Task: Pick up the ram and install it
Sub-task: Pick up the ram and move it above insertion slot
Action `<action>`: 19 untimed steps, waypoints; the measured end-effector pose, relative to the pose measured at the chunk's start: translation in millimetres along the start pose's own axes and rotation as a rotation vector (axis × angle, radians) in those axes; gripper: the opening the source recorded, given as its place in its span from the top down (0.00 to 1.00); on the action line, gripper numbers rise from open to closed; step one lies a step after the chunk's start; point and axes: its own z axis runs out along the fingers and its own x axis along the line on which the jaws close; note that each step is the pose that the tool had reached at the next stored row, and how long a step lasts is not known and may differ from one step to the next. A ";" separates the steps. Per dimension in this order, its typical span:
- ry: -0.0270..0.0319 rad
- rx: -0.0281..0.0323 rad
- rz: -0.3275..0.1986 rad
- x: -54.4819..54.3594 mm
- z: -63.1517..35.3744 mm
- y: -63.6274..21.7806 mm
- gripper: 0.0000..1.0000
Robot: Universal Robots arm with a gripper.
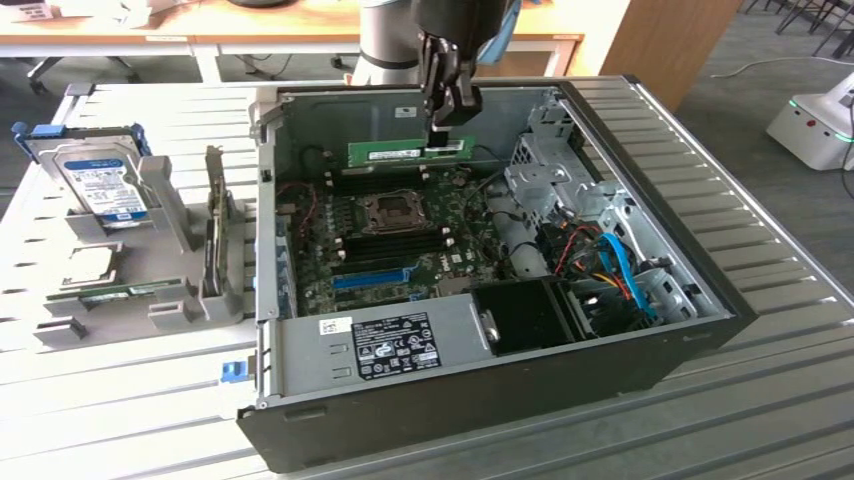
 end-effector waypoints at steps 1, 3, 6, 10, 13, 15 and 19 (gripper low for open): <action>0.0000 0.0000 0.000 0.0 0.0 0.0 0.88; -0.0001 0.0001 0.000 -0.7 0.3 0.0 0.88; 0.0000 0.0000 0.000 -3.3 0.7 0.0 0.88; 0.0000 0.0001 0.000 -4.7 0.8 0.6 0.88; 0.0001 0.0007 0.000 -5.5 0.9 2.1 0.88; -0.0001 0.0009 0.000 -5.8 1.0 3.1 0.88; 0.0000 0.0009 0.000 -6.1 1.1 4.6 0.88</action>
